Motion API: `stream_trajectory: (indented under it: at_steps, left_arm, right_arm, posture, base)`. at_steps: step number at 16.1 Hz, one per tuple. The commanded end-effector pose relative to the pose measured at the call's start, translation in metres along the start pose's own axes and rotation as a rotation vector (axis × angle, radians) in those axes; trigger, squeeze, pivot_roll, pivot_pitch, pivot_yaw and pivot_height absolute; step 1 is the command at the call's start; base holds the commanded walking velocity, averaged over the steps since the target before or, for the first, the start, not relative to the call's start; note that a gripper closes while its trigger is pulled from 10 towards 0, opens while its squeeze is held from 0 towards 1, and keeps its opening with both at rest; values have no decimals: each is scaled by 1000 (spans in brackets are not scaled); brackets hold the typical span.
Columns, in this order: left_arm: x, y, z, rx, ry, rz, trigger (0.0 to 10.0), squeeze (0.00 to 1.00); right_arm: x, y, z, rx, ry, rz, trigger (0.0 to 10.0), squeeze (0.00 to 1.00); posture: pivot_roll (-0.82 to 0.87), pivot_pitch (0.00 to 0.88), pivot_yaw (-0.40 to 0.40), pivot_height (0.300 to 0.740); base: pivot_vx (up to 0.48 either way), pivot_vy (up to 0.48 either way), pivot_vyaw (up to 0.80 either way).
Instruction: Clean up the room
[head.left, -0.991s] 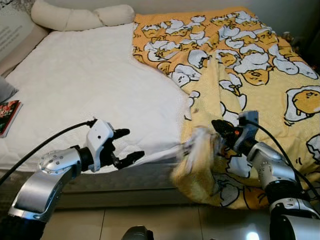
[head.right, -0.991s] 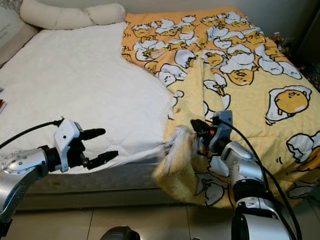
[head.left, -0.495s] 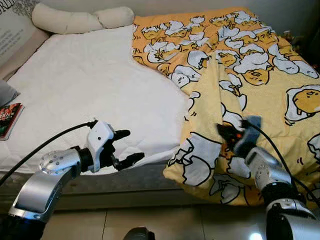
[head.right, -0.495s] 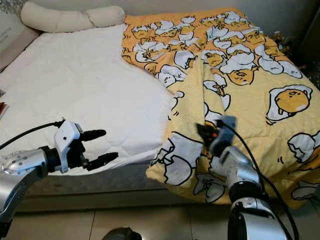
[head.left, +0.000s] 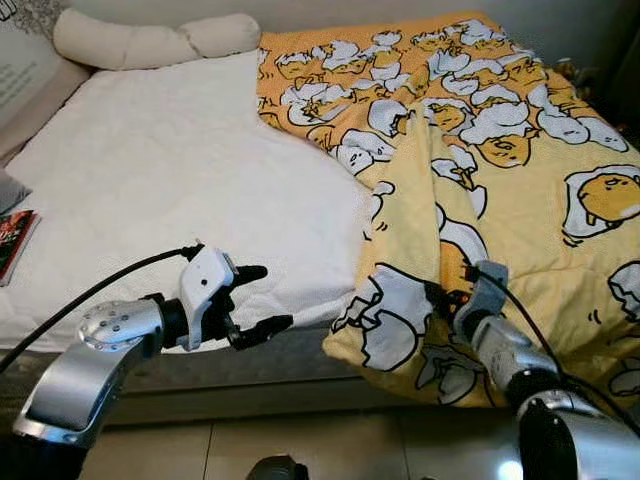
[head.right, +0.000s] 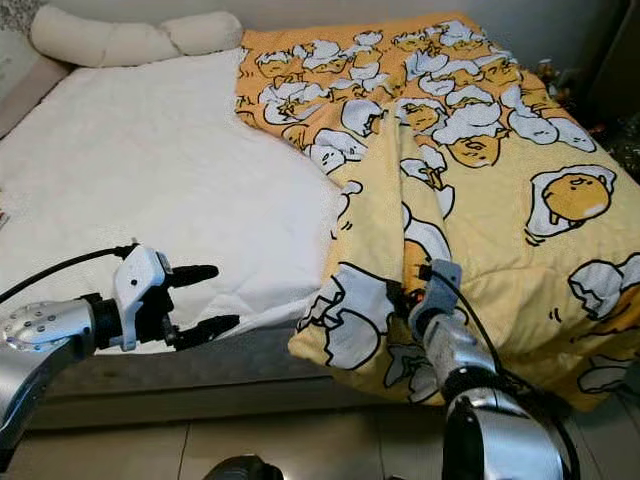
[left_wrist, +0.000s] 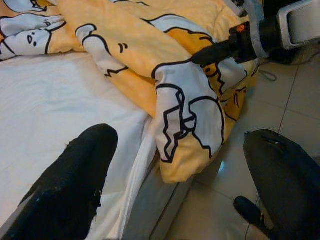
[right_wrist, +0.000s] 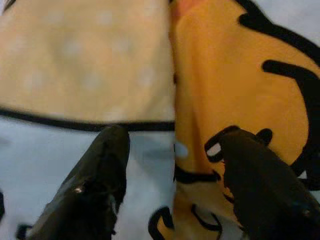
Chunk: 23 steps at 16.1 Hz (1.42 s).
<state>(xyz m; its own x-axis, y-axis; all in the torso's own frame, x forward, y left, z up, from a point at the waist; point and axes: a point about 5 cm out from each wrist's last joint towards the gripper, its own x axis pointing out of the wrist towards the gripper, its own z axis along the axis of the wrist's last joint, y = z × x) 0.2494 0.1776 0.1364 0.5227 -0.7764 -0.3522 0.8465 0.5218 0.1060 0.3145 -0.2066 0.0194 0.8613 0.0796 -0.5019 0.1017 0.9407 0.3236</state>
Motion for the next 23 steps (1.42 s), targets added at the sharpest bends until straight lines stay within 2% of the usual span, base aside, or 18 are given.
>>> stream_trajectory:
  at_steps: [1, 2, 6, 9, 10, 11, 12, 15, 23]
  left_arm:
    - [-4, -1, 0, 8, 22, -3, 10000, 0]
    - [-9, -4, -1, -2, 42, -9, 10000, 0]
    - [-19, -8, -2, -12, 63, 12, 10000, 0]
    - [-20, -9, 0, -16, 64, 20, 10000, 0]
    - [-20, -10, 0, -18, 63, 22, 10000, 0]
    - [-20, -11, 0, -21, 64, 23, 10000, 0]
    - [-20, -12, 0, -25, 64, 24, 10000, 0]
    - [-20, -12, 0, -30, 66, 26, 10000, 0]
    - [-26, -11, -2, -31, 86, 27, 10000, 0]
  right_arm:
    - [3, 7, 5, 38, -24, 19, 10000, 0]
    - [5, 19, 3, 77, -19, 109, 10000, 0]
    - [8, 37, -2, 83, 2, 181, 10000, 0]
    - [6, 28, -15, 56, 62, 86, 10000, 0]
    - [6, 25, -16, 76, 60, 59, 4275, 0]
    - [6, 24, -16, 88, 58, 56, 941, 0]
    - [5, 24, -16, 62, 58, 48, 0, 0]
    - [5, 20, -15, 54, 53, 18, 0, 0]
    - [6, 26, -17, 59, 56, 40, 0, 0]
  posture:
    - [237, 60, 128, 740]
    - [253, 77, 132, 740]
    - [282, 89, 118, 740]
    - [286, 92, 108, 740]
    - [285, 95, 106, 740]
    - [284, 97, 106, 740]
    - [282, 101, 107, 740]
    - [283, 107, 110, 740]
    - [301, 122, 134, 740]
  base:
    - [0, 0, 0]
    - [0, 0, 0]
    - [0, 0, 0]
    - [0, 0, 0]
    - [0, 0, 0]
    - [0, 0, 0]
    - [0, 0, 0]
    - [0, 0, 0]
    - [0, 0, 0]
